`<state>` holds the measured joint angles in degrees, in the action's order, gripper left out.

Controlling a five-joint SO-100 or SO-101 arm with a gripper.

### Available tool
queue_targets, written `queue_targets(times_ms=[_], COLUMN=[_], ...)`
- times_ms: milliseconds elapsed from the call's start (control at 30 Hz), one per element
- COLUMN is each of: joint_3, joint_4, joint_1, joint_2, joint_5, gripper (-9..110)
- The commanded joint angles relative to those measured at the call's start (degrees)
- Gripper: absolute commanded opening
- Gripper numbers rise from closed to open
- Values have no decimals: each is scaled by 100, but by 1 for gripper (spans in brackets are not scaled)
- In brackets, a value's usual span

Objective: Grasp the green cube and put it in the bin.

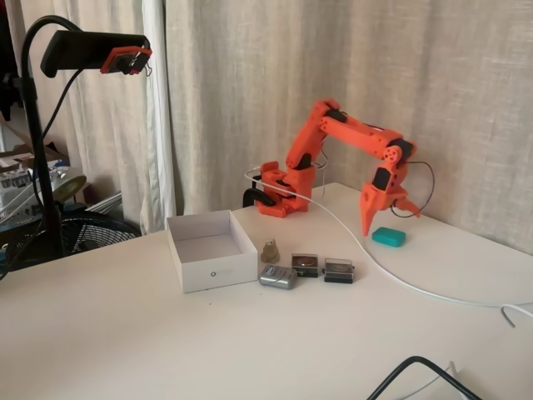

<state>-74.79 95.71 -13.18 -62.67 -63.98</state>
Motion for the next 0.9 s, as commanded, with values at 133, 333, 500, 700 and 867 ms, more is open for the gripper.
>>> queue_targets(times_ms=[133, 333, 500, 700, 867], joint_3=[9, 44, 123, 132, 97], joint_4=[97, -360, -650, -791, -949], joint_1=[-308, -88, -26, 18, 35], joint_2=[211, 554, 615, 580, 536], joint_5=[26, 26, 26, 35, 44], gripper=[64, 58, 57, 57, 57])
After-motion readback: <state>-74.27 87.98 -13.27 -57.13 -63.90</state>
